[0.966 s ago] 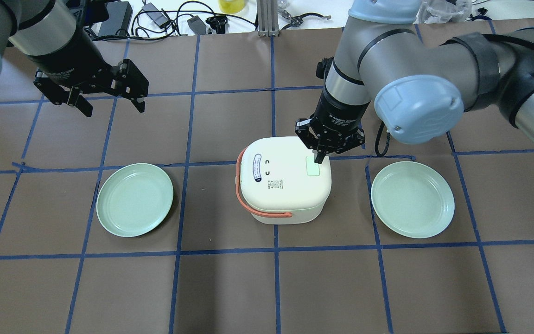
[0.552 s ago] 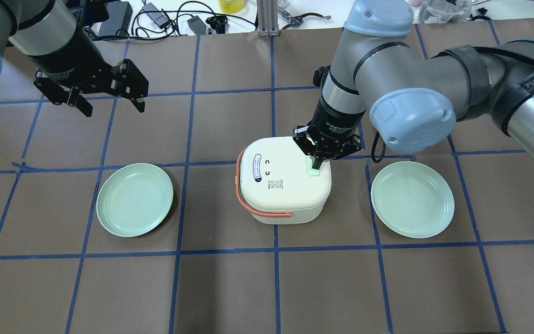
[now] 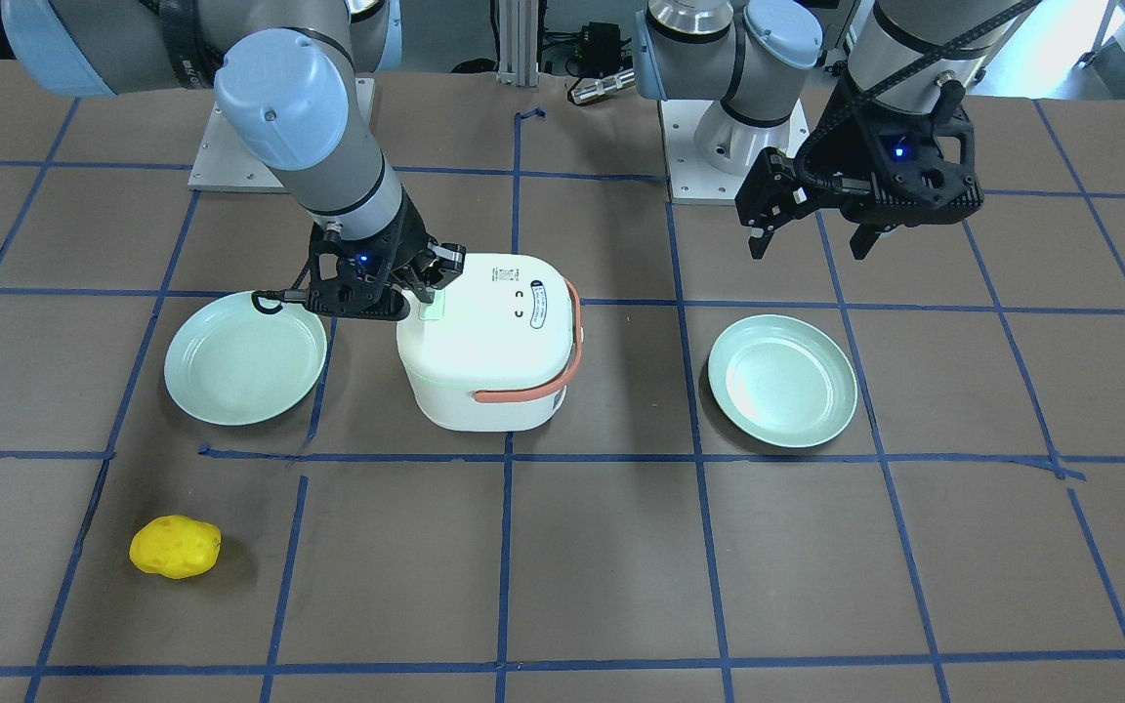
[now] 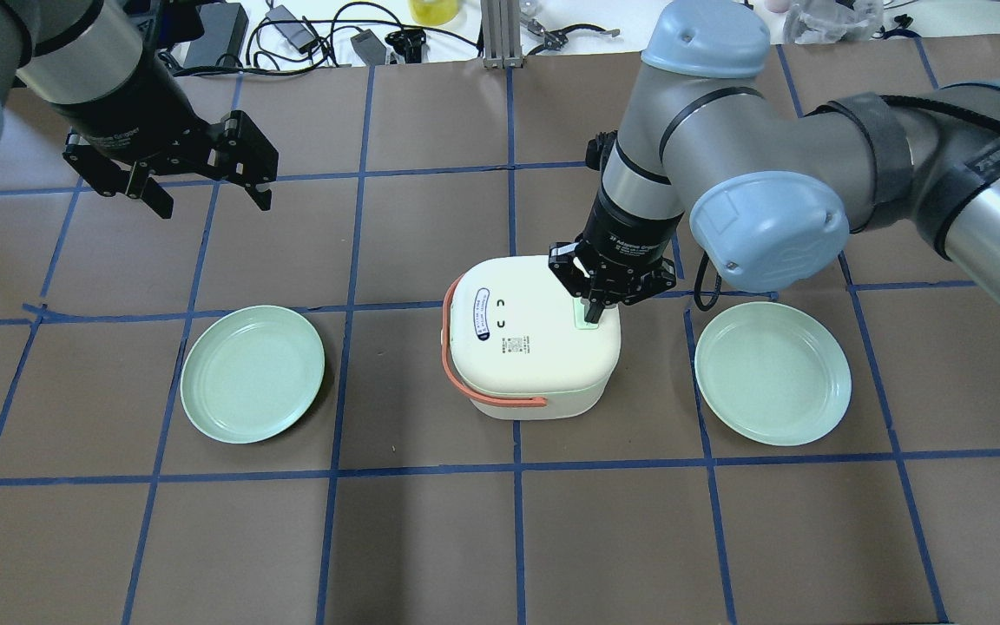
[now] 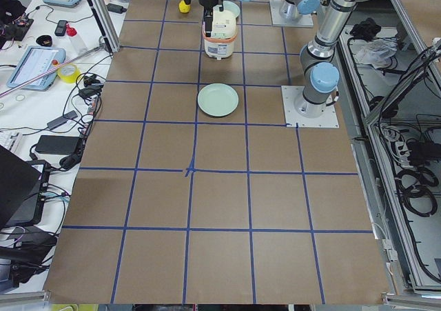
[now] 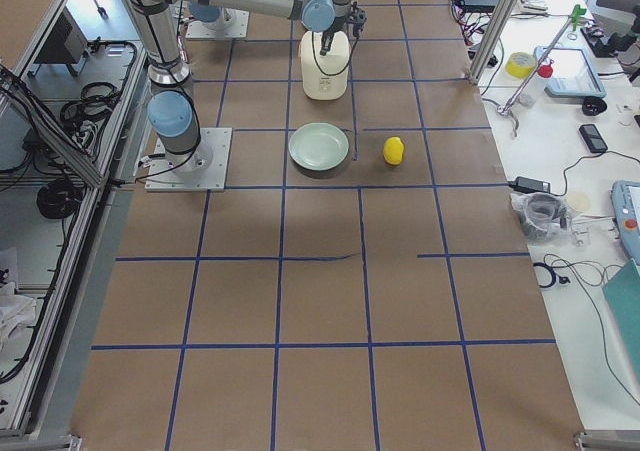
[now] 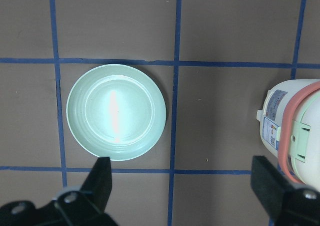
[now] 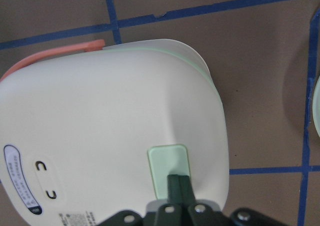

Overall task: Press rice cooker button
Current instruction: 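Press down on the green button with the right gripper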

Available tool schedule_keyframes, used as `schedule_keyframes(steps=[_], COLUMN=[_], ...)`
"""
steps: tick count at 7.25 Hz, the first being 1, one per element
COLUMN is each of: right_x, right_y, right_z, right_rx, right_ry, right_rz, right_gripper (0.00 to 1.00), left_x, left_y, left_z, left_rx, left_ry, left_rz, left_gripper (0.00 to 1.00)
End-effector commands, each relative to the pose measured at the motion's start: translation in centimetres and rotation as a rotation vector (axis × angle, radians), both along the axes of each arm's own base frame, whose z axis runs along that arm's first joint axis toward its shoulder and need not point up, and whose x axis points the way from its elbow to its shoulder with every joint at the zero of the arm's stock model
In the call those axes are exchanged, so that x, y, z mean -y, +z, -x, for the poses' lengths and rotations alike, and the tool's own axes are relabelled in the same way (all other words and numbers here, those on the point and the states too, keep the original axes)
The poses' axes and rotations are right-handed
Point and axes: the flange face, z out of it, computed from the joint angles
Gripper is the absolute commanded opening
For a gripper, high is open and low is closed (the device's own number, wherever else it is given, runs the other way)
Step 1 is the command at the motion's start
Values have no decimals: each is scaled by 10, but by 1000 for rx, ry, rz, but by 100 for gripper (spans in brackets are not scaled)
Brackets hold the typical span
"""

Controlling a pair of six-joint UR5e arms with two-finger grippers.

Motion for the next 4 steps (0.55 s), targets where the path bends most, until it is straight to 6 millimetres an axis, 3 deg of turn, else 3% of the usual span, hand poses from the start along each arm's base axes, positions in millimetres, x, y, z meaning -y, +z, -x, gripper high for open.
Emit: schedule_keyframes(steps=[1, 4], right_x=[0, -1], right_y=[-2, -1], right_z=[0, -4], right_rx=[-1, 30], right_ry=[1, -2], right_rz=[-3, -13], right_gripper=[0, 0], left_x=[0, 0], left_y=[0, 0], left_z=[0, 0], left_rx=[0, 0], left_ry=[0, 0], left_rz=[0, 0], left_gripper=[100, 100])
